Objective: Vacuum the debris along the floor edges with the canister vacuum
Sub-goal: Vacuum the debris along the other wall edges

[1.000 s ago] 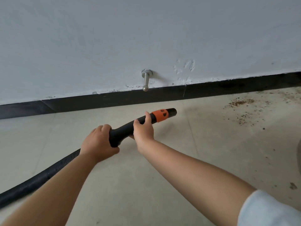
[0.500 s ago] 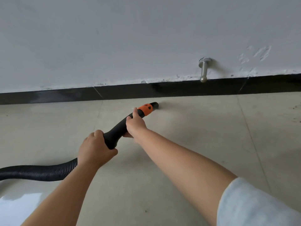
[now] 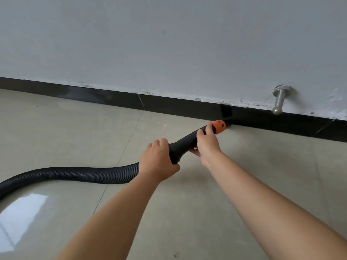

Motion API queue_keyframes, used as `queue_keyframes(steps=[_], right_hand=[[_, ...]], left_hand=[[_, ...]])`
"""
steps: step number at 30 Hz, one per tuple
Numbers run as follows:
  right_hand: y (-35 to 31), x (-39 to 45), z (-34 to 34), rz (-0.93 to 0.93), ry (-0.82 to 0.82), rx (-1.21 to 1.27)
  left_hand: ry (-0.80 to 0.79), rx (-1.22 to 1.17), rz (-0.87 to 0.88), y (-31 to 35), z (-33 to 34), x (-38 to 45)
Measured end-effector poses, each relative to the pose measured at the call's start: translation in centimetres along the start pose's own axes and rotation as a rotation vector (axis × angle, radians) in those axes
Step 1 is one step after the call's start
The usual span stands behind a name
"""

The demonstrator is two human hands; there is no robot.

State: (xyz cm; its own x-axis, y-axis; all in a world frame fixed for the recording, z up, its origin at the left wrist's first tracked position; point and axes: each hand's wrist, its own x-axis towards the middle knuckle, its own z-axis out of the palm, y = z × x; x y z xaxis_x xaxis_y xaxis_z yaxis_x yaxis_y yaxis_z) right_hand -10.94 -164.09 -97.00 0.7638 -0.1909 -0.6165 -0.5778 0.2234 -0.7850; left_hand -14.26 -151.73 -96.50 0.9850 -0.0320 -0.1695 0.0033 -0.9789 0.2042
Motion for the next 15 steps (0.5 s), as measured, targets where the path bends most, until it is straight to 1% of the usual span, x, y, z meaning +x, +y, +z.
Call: queue_keyframes(steps=[3, 6, 9, 12, 15], right_hand=[[0.5, -1.6, 4.6, 0.022, -0.168, -0.061], [1.1, -3.0, 9.8, 0.064, -0.323, -0.088], [1.7, -4.1, 14.6, 0.082, -0.439, -0.094], [1.1, -5.0, 18.3, 0.081, -0.499, -0.066], [1.2, -5.0, 20.3, 0.136, -0.492, -0.040]], left_hand=[[0.070, 0.028, -0.105, -4.8, -1.4, -1.4], [0.116, 0.165, -0.165, -9.7, -4.0, -2.2], [0.124, 0.308, -0.199, -14.1, -7.3, -2.3], [0.118, 0.353, -0.249, -17.6, -9.8, -2.0], [0.066, 0.367, -0.244, -19.5, -10.3, -1.3]])
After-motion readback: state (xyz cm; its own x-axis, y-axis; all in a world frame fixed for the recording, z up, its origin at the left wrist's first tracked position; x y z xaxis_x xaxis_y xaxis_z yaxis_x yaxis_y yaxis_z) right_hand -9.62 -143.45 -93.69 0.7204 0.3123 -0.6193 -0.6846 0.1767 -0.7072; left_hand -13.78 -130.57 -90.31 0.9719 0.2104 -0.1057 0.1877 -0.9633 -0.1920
